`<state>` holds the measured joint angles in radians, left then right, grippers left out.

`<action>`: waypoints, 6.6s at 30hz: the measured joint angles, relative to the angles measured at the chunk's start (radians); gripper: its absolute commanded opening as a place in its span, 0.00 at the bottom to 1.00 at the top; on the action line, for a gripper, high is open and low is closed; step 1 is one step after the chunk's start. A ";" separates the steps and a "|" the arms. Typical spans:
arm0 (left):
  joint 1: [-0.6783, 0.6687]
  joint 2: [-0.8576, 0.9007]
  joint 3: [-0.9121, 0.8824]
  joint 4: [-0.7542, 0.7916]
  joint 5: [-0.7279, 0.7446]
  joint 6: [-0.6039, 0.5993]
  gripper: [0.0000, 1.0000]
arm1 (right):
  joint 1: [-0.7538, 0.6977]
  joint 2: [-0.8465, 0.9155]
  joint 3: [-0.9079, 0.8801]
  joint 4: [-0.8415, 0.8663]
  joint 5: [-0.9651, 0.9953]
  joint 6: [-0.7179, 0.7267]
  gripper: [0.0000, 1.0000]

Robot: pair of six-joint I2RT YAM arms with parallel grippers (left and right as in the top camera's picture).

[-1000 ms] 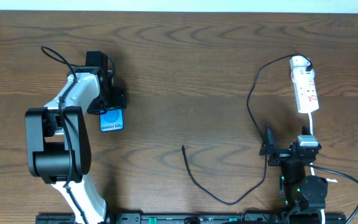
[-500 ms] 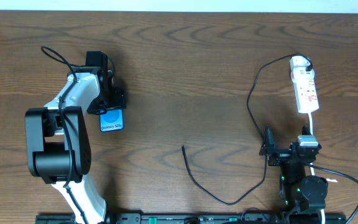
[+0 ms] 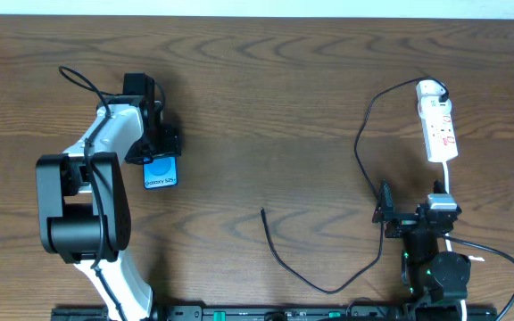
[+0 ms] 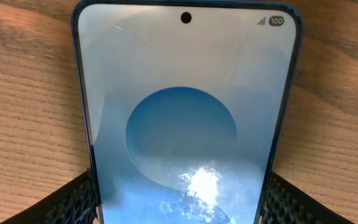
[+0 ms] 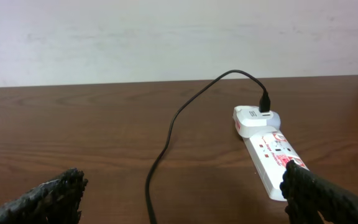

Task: Plug charger to phone and switch on socket
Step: 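Close the left gripper on the phone's sides, then lift the phone with the left gripper and tilt it upright, then hold the phone upright in the left gripper above the table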

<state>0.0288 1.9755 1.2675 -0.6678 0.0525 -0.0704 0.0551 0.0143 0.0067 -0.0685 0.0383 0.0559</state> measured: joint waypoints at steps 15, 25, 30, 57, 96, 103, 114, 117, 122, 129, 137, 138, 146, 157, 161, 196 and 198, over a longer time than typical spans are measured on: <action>0.000 -0.002 0.007 -0.046 0.000 0.000 0.07 | 0.000 0.000 0.000 0.000 0.000 0.000 0.99; 0.000 -0.060 0.007 -0.050 0.000 0.000 0.07 | 0.000 0.000 0.000 0.000 0.000 0.000 0.99; 0.000 -0.088 0.008 -0.064 0.000 -0.002 0.08 | 0.000 0.000 0.000 0.000 0.000 0.000 0.99; 0.000 -0.094 0.008 -0.044 0.784 -0.204 0.07 | 0.000 0.000 0.000 0.000 0.000 0.000 0.99; 0.058 -0.094 0.008 0.055 1.403 -0.912 0.07 | 0.000 0.000 0.000 0.000 0.000 0.000 0.99; 0.057 -0.094 0.008 0.055 1.409 -0.938 0.08 | 0.000 0.000 0.000 0.000 0.000 0.000 0.99; 0.057 -0.094 0.008 0.055 1.408 -0.998 0.07 | 0.000 0.000 0.000 0.000 0.000 0.000 0.99; 0.057 -0.094 0.008 0.055 1.408 -1.003 0.07 | 0.000 0.000 0.000 0.000 0.000 0.000 0.99; 0.057 -0.094 0.008 0.055 1.408 -1.003 0.07 | 0.000 0.000 0.000 0.000 0.000 0.000 0.99; 0.057 -0.094 0.008 0.055 1.408 -1.003 0.07 | 0.000 0.000 0.000 0.000 0.000 0.000 0.99; 0.057 -0.094 0.008 0.055 1.408 -1.003 0.07 | 0.000 0.000 0.000 0.000 0.000 0.000 0.99; 0.057 -0.094 0.008 0.055 1.408 -1.003 0.08 | 0.000 0.000 0.000 0.000 0.000 0.000 0.99; 0.057 -0.094 0.008 0.055 1.408 -1.003 0.07 | 0.000 0.000 0.000 0.000 0.000 0.000 0.99; 0.057 -0.094 0.008 0.055 1.407 -1.003 0.08 | 0.000 0.000 0.000 0.000 0.000 0.000 0.99; 0.057 -0.094 0.008 0.055 1.406 -1.003 0.07 | 0.000 0.000 0.000 0.000 0.000 0.000 0.99; 0.057 -0.094 0.008 0.040 1.405 -1.026 0.08 | 0.000 0.000 0.000 0.000 0.000 0.000 0.99; 0.057 -0.094 0.008 0.040 1.405 -1.026 0.07 | 0.000 0.000 0.000 0.000 0.000 0.000 0.99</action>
<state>0.0860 1.8816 1.2758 -0.6277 1.4574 -1.0962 0.0551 0.0143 0.0067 -0.0685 0.0383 0.0559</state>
